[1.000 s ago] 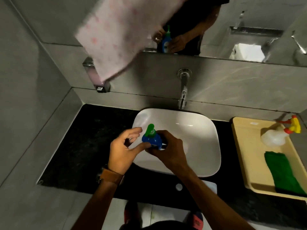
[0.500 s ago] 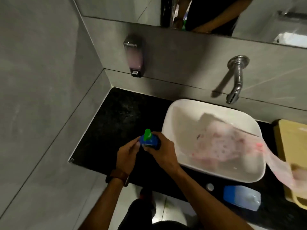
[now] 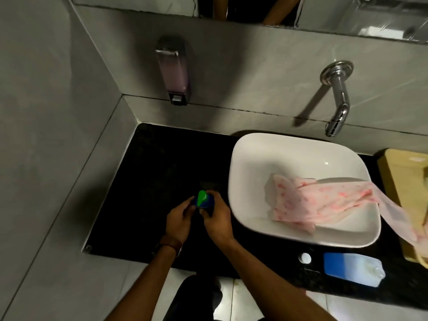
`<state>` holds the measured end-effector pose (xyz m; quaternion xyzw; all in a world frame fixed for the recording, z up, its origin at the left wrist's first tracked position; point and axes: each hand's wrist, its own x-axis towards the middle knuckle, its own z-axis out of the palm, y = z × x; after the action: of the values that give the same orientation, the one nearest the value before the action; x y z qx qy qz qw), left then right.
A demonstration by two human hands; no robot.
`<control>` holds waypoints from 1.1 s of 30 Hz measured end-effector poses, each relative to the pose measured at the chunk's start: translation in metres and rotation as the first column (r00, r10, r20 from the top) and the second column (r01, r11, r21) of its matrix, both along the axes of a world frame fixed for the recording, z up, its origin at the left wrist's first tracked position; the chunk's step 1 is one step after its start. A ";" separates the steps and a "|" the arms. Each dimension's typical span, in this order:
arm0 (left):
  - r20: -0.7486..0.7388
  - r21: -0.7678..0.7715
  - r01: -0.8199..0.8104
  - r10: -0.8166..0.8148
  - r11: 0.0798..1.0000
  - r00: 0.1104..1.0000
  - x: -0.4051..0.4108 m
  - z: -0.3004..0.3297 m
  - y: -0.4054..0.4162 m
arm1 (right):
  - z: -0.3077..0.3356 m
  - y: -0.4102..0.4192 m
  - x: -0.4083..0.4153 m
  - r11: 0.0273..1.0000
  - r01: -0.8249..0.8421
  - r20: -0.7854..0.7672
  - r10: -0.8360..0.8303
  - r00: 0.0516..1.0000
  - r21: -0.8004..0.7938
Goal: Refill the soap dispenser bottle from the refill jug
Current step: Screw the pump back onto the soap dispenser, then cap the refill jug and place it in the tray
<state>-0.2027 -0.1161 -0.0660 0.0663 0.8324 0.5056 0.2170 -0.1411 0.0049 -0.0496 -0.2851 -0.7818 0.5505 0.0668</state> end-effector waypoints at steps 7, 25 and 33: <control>0.016 0.004 0.023 -0.023 1.000 1.000 -0.003 -0.013 0.002 | -0.016 0.002 -0.003 0.999 0.011 0.039 -0.009 0.999 -0.048; 0.129 -0.143 -0.090 0.109 0.986 0.986 0.058 -0.003 -0.004 | -0.009 0.025 0.094 0.992 -0.121 0.203 0.115 0.972 0.019; 0.151 -0.224 0.181 -0.150 0.958 0.977 0.143 0.002 0.073 | -0.007 0.091 0.219 0.967 -0.226 0.339 0.174 0.924 0.119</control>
<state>-0.0597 -0.0434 -0.0642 0.0759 0.8618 0.3864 0.3197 0.0778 0.0959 -0.0571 -0.2848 -0.8475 0.4370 -0.0980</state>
